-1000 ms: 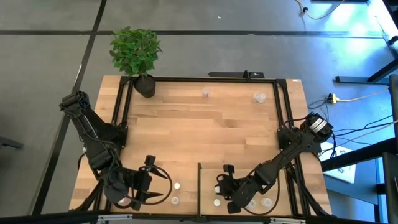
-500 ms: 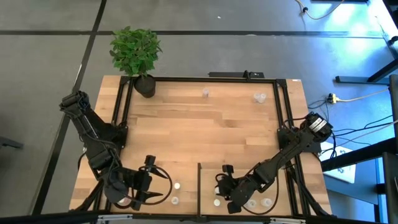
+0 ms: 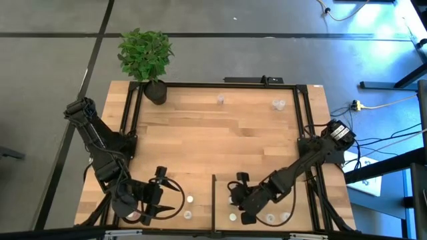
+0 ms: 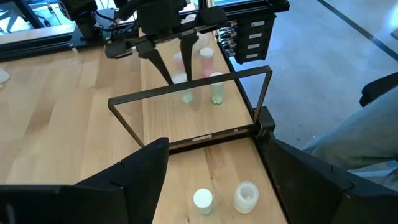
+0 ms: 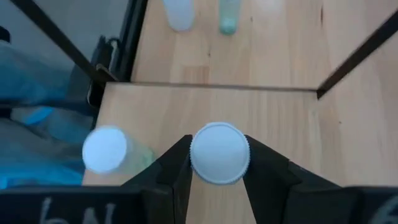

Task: Pick and place medicine bottles onto shelf by color
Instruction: Put the left green pill bottle on the shelf aligned with the other green pill bottle

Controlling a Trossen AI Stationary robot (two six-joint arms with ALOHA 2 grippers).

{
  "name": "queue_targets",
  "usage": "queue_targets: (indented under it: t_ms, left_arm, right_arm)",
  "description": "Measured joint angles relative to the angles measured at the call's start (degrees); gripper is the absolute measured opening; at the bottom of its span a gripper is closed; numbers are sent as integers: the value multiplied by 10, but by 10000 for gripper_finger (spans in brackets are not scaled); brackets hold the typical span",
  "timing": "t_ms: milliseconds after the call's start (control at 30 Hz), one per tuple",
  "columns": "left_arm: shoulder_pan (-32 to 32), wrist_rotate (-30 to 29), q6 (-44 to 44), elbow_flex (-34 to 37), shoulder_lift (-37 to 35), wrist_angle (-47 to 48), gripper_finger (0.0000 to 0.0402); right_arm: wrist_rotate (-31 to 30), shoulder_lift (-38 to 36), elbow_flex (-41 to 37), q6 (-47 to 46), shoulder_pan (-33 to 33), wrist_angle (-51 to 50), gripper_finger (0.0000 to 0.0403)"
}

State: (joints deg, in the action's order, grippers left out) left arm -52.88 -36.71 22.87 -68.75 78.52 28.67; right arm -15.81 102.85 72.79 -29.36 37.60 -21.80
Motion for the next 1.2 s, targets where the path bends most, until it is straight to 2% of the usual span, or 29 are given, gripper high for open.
queue_targets:
  t_ms: [267, 500, 1200]
  left_arm:
    - [0, 0, 0, 0, 0, 0, 267]
    - [0, 0, 0, 0, 0, 0, 267]
    - [0, 0, 0, 0, 0, 0, 267]
  right_arm:
    - [6, 0, 39, -18, -2, -66, 126]
    - [19, 35, 66, -21, -12, -106, 126]
    - [-18, 43, 66, -36, 10, -77, 126]
